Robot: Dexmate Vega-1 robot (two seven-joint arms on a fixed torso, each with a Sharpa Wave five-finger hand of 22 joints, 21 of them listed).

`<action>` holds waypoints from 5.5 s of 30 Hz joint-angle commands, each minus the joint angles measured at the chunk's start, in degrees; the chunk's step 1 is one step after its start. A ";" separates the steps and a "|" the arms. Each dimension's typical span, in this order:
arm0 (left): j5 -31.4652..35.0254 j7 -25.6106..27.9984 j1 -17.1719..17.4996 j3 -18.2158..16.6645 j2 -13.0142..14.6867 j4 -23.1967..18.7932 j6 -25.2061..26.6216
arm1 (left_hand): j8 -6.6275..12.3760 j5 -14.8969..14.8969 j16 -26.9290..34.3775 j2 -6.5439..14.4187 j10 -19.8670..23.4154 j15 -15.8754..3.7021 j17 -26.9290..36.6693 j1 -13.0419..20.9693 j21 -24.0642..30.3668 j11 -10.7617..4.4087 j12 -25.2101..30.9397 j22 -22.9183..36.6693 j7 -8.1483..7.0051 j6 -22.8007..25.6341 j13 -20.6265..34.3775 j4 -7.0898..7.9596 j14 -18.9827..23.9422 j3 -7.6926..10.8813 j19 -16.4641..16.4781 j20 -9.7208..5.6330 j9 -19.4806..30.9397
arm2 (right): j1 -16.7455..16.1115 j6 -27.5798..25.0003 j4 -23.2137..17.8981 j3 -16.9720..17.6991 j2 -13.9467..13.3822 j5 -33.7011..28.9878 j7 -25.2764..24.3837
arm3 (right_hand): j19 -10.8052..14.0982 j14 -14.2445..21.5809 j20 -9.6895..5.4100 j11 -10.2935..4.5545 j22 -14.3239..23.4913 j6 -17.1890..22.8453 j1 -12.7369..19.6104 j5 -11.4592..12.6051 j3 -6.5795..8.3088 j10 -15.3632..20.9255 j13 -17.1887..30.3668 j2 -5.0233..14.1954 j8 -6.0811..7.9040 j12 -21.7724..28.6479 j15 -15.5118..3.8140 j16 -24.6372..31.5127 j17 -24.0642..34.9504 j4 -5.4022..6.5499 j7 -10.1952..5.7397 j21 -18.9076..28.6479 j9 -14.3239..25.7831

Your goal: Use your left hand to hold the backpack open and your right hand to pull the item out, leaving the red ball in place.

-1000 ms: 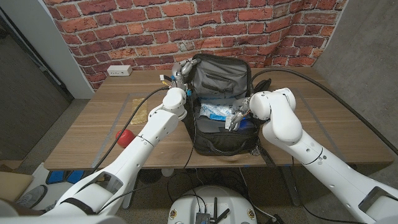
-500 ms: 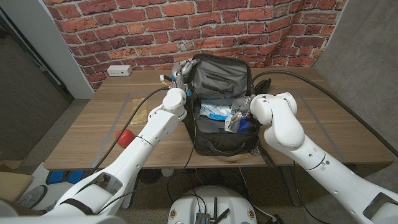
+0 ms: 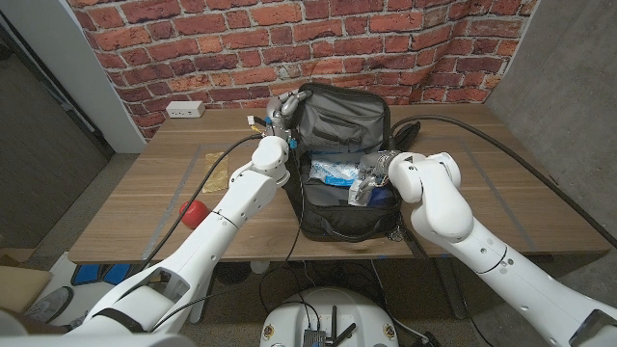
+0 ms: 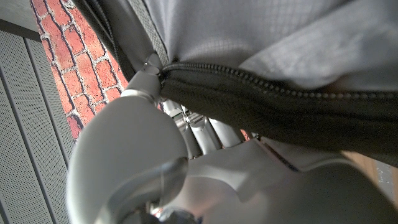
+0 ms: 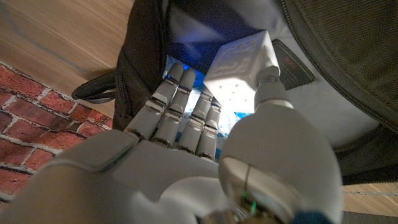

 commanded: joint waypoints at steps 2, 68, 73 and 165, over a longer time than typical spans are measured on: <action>0.08 0.05 0.09 0.00 0.07 -0.19 0.12 | 0.41 0.36 0.05 0.53 0.37 0.17 0.19 -0.05 -0.23 -0.33 0.46 0.16 0.12 0.59 0.22 1.88 0.30 2.19 0.41 -4.65 0.12 | -3.01 0.81 -0.64 0.91 -0.28 -1.01 -6.77 | 2.19 3.60 -4.48 -1.91 0.26 4.04 2.64 0.35 1.40 5.17 1.07 1.75 1.83 1.89 -9.06 0.93 0.18 -0.09 -0.80 1.19 0.10; 1.27 -0.14 -3.11 1.61 -1.73 2.97 0.84 | 0.45 0.36 0.07 0.53 0.30 0.16 0.20 -0.09 -0.28 -0.36 0.48 0.16 0.15 0.51 0.26 1.87 0.36 2.31 0.39 -4.64 0.14 | -17.70 -2.74 -15.52 14.07 0.24 1.57 -14.40 | 3.97 9.32 -6.24 -2.45 0.67 8.69 5.61 0.68 3.84 9.84 1.63 3.72 3.42 2.30 -9.48 0.33 0.17 0.10 -2.12 3.24 -0.22; 1.66 0.13 -3.21 1.90 -1.93 2.96 1.02 | 0.47 0.36 0.05 0.55 0.23 0.17 0.19 -0.11 -0.28 -0.30 0.48 0.16 0.10 0.55 0.31 1.88 0.33 2.32 0.38 -4.65 0.14 | -19.67 -2.98 -17.02 16.51 0.21 3.88 -15.72 | 3.90 9.51 -6.25 -2.53 0.68 8.95 5.72 0.71 3.94 10.12 1.69 3.83 3.50 2.33 -9.62 0.28 0.19 0.08 -2.28 3.30 -0.23; -13.04 -5.93 -1.59 -2.35 11.70 -13.53 21.22 | 0.16 0.44 -0.38 0.80 -1.49 0.17 0.07 -0.42 -0.95 0.05 0.32 0.03 0.51 -0.62 0.81 1.95 -1.52 2.78 -1.22 -4.60 0.19 | -18.52 -8.93 -4.51 30.06 -29.03 42.99 -44.24 | 2.74 9.74 -6.22 -2.33 0.66 9.76 5.07 0.94 3.87 10.67 1.96 3.73 3.42 0.83 -9.37 -1.64 0.34 0.41 -2.39 4.19 -0.26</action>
